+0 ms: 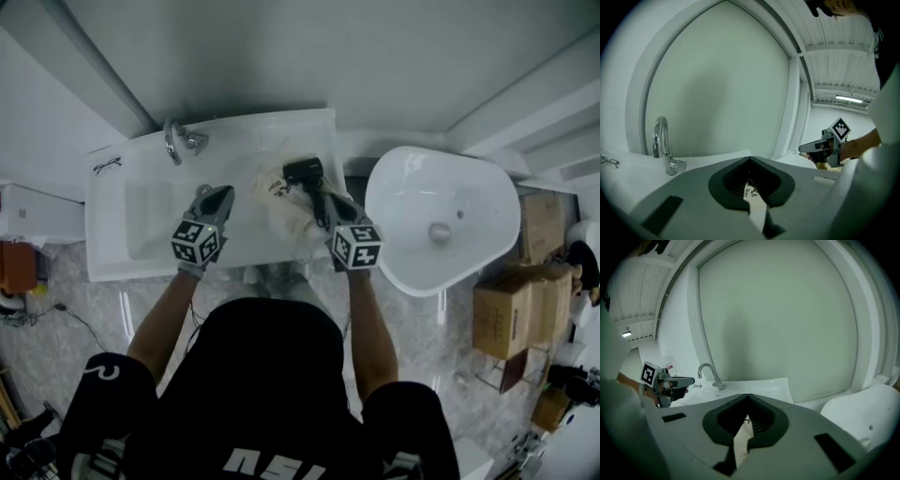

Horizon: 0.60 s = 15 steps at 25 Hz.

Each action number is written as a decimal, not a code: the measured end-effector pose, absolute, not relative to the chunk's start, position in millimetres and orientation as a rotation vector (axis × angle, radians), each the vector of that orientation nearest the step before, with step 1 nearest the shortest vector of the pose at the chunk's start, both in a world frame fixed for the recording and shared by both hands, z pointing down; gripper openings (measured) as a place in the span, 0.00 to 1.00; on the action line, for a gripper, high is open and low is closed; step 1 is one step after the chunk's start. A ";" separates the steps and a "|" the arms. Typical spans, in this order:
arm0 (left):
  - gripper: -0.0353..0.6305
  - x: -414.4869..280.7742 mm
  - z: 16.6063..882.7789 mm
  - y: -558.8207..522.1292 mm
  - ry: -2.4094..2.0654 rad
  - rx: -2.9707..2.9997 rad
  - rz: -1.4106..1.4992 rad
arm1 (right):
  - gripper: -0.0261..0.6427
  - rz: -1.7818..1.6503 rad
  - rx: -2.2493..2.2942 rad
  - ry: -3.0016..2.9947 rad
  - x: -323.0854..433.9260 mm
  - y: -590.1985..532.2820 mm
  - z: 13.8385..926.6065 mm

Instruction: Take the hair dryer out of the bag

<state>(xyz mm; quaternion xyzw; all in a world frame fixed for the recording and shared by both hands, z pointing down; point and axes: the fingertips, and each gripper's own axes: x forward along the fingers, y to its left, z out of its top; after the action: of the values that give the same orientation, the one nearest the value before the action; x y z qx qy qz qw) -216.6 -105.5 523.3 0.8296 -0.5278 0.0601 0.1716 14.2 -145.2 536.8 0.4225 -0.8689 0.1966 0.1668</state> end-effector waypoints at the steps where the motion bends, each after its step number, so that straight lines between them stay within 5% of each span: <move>1: 0.05 -217.0 521.6 -105.1 -1.500 2.358 0.167 | 0.03 0.556 1.202 -2.478 13.6 -145.0 535.3; 15: 0.05 -220.4 515.5 -97.4 -1.499 2.361 0.154 | 0.03 0.521 1.175 -2.500 6.2 -145.9 528.8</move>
<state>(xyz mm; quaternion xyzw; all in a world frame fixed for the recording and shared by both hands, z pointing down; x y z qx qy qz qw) -220.4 -97.4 515.5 0.8308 -0.5273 0.0543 0.1696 6.2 -145.9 528.8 0.4123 -0.8773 0.1829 0.1642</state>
